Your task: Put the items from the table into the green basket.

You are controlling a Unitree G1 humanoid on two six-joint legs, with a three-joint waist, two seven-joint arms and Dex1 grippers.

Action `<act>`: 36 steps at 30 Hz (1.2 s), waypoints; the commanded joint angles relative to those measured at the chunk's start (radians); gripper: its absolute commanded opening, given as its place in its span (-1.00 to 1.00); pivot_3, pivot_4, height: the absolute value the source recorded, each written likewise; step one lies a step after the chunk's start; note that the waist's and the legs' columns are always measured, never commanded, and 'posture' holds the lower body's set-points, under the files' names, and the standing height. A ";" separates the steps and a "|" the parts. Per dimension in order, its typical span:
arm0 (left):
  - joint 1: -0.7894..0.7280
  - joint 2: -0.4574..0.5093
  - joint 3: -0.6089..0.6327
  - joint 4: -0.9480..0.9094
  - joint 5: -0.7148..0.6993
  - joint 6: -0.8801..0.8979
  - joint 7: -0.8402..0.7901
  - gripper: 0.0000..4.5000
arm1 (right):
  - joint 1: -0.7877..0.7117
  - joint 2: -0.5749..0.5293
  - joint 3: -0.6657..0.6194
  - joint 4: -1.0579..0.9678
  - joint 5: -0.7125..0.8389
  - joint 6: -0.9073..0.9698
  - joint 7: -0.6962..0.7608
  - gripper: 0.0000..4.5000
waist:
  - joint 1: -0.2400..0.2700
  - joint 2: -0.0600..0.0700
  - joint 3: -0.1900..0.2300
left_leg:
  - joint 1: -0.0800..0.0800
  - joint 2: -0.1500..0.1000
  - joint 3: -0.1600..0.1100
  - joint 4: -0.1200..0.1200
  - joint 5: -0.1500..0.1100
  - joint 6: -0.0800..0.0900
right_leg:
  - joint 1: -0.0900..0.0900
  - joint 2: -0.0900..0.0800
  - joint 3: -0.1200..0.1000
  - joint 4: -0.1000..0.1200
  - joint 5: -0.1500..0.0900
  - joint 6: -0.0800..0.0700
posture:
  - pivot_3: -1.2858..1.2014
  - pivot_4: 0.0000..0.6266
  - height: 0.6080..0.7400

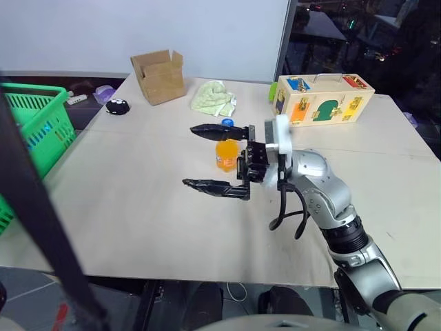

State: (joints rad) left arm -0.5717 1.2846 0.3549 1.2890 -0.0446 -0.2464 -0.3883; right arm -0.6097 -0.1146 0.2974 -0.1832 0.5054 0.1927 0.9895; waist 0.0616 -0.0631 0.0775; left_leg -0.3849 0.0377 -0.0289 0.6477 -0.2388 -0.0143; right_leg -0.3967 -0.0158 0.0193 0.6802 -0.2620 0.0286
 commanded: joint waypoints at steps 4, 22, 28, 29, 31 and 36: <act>0.031 0.026 0.109 -0.043 -0.105 0.012 -0.021 0.99 | 0.017 -0.005 -0.019 -0.063 0.012 0.004 -0.027 1.00 | -0.010 0.002 -0.001 | 0.000 0.000 0.000 0.000 0.000 0.000 | 0.000 0.000 0.000 0.000 0.000 0.000 | 0.12 -0.97 1.00; 0.223 -0.094 0.407 -0.574 -0.412 0.282 -0.132 0.99 | 0.015 -0.003 -0.016 -0.045 0.014 0.001 -0.017 1.00 | -0.024 0.007 -0.005 | 0.001 0.000 0.000 0.000 0.000 0.000 | 0.001 -0.001 0.001 0.000 0.000 0.000 | 0.14 -0.97 1.00; 0.298 -0.220 0.411 -1.014 -0.579 0.600 -0.142 0.99 | 0.021 -0.009 -0.020 -0.043 0.007 -0.002 -0.025 1.00 | -0.022 0.008 -0.008 | 0.002 0.000 -0.001 0.000 0.000 0.000 | 0.002 -0.001 0.001 0.001 0.000 0.000 | 0.15 -1.00 1.00; 0.308 -0.241 0.391 -1.087 -0.601 0.648 -0.136 0.99 | 0.025 -0.012 -0.021 -0.046 0.004 0.000 -0.028 1.00 | -0.022 0.007 -0.009 | 0.002 0.000 0.000 0.001 0.000 0.000 | 0.002 -0.001 0.001 0.001 0.000 0.000 | 0.15 -1.00 1.00; 0.308 -0.283 0.357 -1.214 -0.656 0.744 -0.117 0.99 | 0.036 -0.023 -0.025 -0.054 -0.001 0.002 -0.036 1.00 | -0.021 0.007 -0.009 | 0.002 0.000 0.000 0.001 0.000 0.000 | 0.002 -0.001 0.002 0.001 0.000 0.000 | 0.14 -0.99 1.00; 0.309 -0.340 0.287 -1.411 -0.764 0.948 -0.082 0.99 | 0.069 -0.055 -0.040 -0.090 -0.004 0.016 -0.066 1.00 | -0.027 0.008 -0.010 | 0.002 0.000 0.000 0.001 0.000 0.000 | 0.002 0.000 0.003 0.002 0.000 -0.001 | 0.11 -0.99 1.00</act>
State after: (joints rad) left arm -0.2580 0.9351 0.6457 -0.0518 -0.7727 0.6545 -0.4805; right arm -0.5344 -0.1655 0.2939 -0.2251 0.4946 0.2084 0.9367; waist 0.0349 -0.0549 0.0673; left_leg -0.3824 0.0372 -0.0292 0.6484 -0.2387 -0.0144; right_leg -0.3946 -0.0161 0.0224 0.6819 -0.2618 0.0281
